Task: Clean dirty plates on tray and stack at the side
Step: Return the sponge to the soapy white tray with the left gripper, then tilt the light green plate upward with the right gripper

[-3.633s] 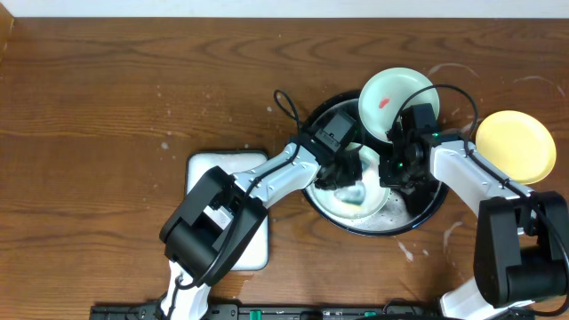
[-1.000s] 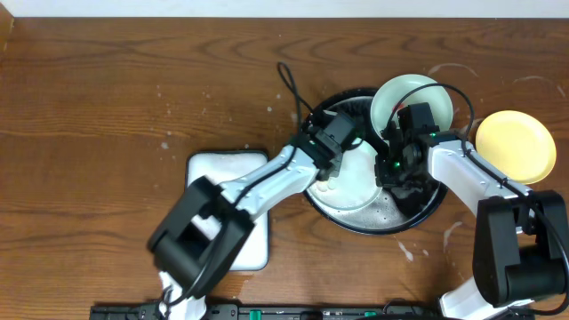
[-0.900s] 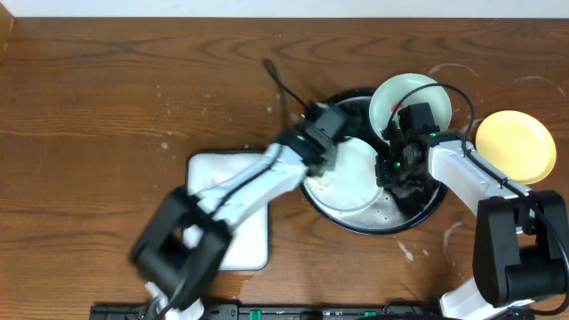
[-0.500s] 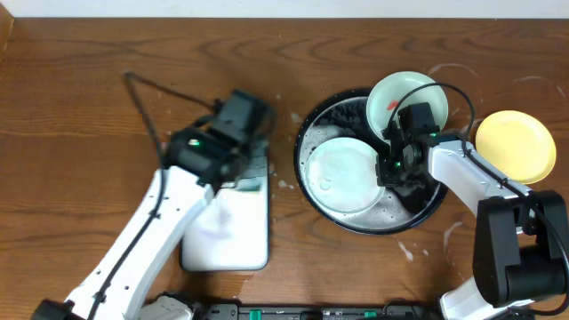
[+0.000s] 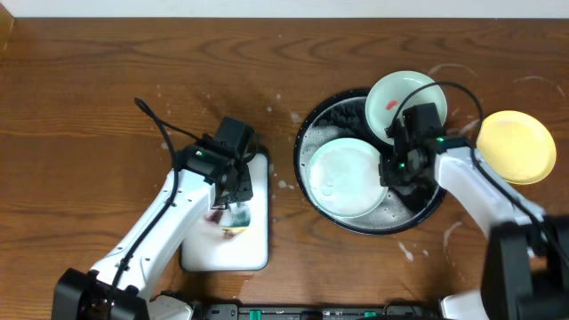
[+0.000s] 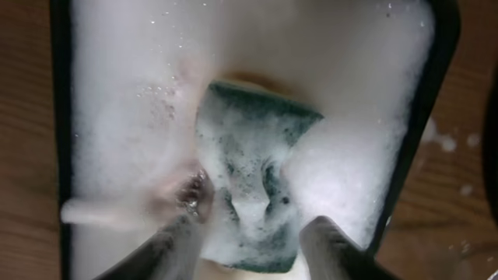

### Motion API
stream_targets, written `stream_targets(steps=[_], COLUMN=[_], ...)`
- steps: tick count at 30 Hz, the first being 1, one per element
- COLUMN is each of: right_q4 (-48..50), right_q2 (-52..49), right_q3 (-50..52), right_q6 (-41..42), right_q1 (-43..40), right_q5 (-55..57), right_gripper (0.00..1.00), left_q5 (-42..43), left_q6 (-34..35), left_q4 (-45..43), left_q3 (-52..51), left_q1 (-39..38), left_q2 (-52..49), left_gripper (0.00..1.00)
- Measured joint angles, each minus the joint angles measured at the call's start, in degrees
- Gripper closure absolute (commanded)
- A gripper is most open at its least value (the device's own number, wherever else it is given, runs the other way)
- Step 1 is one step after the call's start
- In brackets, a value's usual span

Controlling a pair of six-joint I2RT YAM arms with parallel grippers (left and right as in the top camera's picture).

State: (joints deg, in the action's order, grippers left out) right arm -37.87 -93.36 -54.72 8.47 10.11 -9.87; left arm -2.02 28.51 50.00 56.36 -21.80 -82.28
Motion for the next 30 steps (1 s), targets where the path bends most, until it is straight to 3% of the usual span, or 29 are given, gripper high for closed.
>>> stream_targets(steps=[1, 4, 17, 30], right_q4=[-0.4, -2.3, -4.4, -4.0], right_q2=[1.3, 6.6, 18.9, 26.5], right_q3=[0.0, 0.0, 0.0, 0.0], right_q6=[0.0, 0.0, 2.2, -4.9], right_q1=[0.1, 1.8, 11.5, 26.3], right_q5=[0.7, 4.4, 29.2, 48.6], right_gripper=[0.99, 0.99, 0.99, 0.99], left_q5=[0.1, 0.2, 0.2, 0.2], left_q6=[-0.2, -0.3, 0.0, 0.0], left_q4=[-0.1, -0.3, -0.4, -0.4], left_q3=[0.0, 0.0, 0.0, 0.0], left_q1=[0.0, 0.0, 0.0, 0.0], left_q2=[0.0, 0.0, 0.0, 0.0], left_gripper=[0.25, 0.22, 0.20, 0.20])
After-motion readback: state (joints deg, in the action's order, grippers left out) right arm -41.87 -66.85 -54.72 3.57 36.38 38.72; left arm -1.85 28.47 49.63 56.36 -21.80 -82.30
